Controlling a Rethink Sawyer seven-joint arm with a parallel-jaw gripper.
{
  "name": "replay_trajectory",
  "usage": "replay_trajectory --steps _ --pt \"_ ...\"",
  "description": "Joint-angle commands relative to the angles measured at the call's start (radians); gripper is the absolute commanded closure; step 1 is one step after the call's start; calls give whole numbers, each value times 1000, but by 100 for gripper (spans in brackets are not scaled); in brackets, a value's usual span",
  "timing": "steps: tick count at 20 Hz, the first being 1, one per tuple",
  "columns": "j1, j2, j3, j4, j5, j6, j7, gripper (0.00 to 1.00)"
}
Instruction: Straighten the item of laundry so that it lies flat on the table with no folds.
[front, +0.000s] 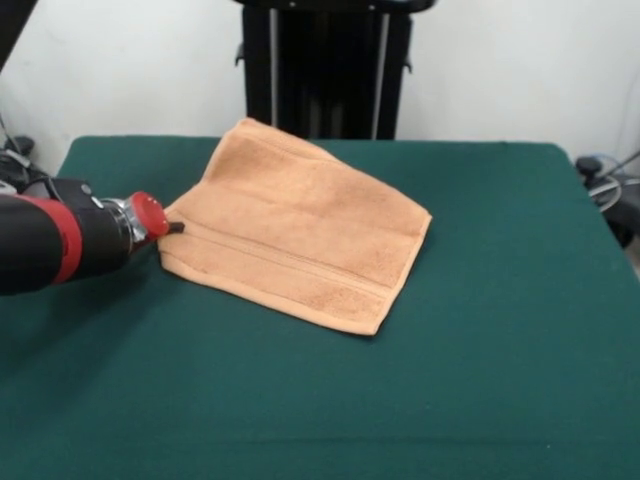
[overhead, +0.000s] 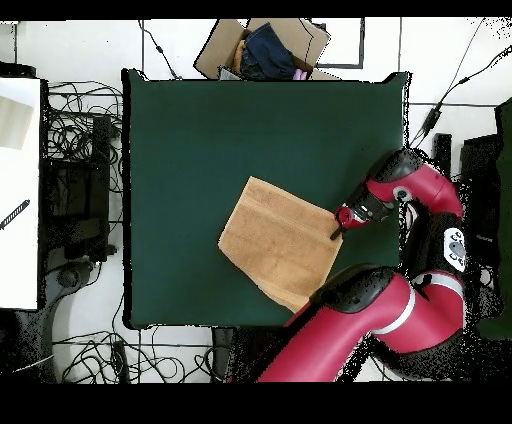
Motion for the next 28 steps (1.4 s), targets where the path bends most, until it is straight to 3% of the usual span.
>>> replay_trajectory --steps 1,28 --pt "-17 111 78 -145 -165 -309 -305 100" --pt "-9 254 125 -414 -201 -179 -436 100"
